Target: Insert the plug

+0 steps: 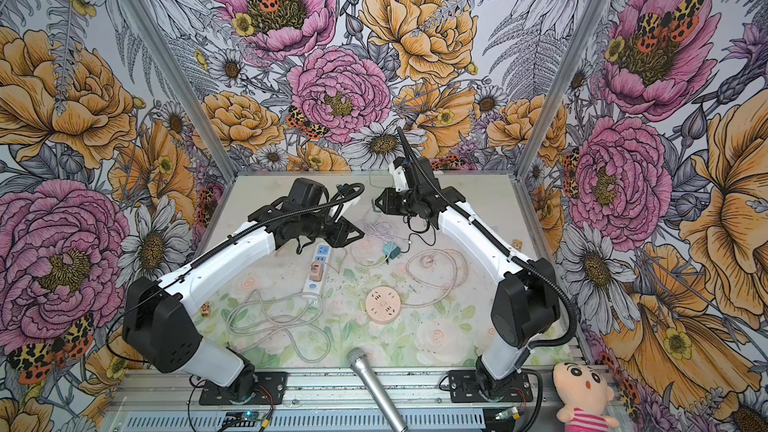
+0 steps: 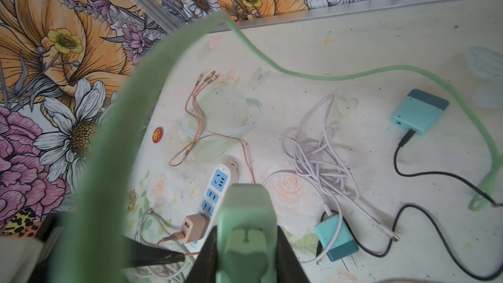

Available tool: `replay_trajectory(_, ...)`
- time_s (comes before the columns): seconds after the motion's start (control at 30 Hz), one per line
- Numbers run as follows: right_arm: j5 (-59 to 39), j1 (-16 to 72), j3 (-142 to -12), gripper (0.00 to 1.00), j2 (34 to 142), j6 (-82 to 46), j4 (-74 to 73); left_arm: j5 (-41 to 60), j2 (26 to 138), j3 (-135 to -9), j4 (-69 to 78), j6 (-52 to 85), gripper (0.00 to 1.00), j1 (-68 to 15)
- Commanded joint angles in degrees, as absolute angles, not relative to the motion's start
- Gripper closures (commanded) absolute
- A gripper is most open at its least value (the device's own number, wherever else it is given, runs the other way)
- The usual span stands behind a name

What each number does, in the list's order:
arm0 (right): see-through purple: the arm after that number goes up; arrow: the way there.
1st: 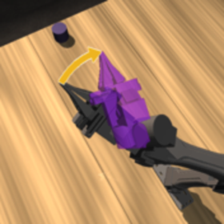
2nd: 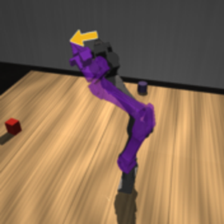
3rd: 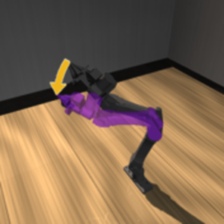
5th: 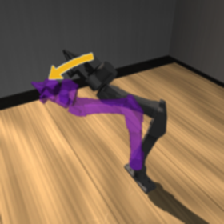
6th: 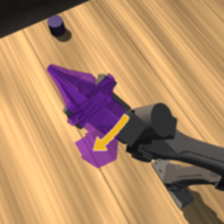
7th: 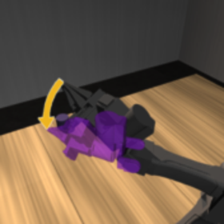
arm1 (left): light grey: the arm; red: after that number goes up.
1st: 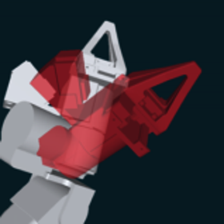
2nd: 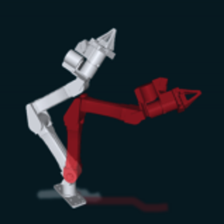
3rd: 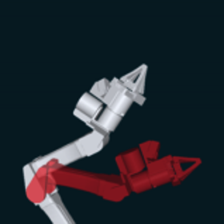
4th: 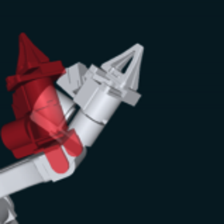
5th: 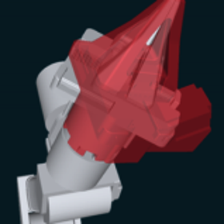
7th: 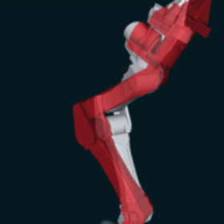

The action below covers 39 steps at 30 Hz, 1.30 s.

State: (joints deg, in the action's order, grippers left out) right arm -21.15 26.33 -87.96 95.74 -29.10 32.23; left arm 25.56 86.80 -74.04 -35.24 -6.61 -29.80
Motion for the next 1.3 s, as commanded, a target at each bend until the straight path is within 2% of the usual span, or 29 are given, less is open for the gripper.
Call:
replay_trajectory(0.0,-25.79,26.83,-89.60,1.00,96.21,-29.92,33.28,26.39,83.23,-71.86,-28.10,-10.88,0.55,-28.46)
replay_trajectory(0.23,-27.77,27.77,-87.15,1.00,94.01,-29.87,34.03,29.05,82.67,-70.48,-21.00,-14.16,0.54,-28.01)
replay_trajectory(0.57,-26.42,29.50,-86.22,1.00,92.73,-29.88,33.93,29.45,87.71,-75.59,-24.09,-17.89,0.54,-28.64)
replay_trajectory(0.7,-23.32,29.46,-85.78,1.00,92.37,-29.79,33.94,27.74,86.34,-73.68,-24.17,-12.37,0.54,-26.30)
replay_trajectory(0.83,-19.62,29.58,-85.61,1.00,92.45,-29.83,33.97,22.07,83.47,-70.14,-25.29,-0.46,0.57,-22.57)
replay_trajectory(1.03,-13.56,30.25,-84.99,1.00,93.04,-31.02,33.89,12.54,78.14,-60.87,-29.90,18.97,0.67,-16.07)
replay_trajectory(1.1,-12.13,30.66,-84.99,1.00,93.42,-31.52,33.91,11.03,76.83,-57.28,-31.67,24.30,0.74,-14.13)
replay_trajectory(1.27,-8.06,31.92,-84.97,1.00,94.39,-32.83,33.75,3.76,75.31,-52.12,-36.31,28.29,0.89,-13.10)
